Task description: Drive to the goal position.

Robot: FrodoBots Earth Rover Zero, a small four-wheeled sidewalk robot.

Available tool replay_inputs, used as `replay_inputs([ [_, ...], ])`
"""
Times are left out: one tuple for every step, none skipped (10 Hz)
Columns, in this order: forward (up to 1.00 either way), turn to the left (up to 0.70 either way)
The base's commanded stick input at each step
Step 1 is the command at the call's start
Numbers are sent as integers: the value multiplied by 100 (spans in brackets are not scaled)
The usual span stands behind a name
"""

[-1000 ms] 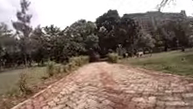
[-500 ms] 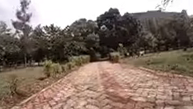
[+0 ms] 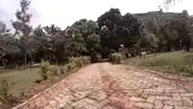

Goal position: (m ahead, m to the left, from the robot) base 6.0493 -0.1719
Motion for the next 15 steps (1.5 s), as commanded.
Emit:
replay_inputs([
  [70,0],
  [70,0],
  [70,0],
  [70,0],
  [70,0],
  [70,0],
  [70,0],
  [70,0],
  [70,0],
  [70,0],
  [70,0],
  [70,0],
  [70,0],
  [70,0],
  [70,0],
])
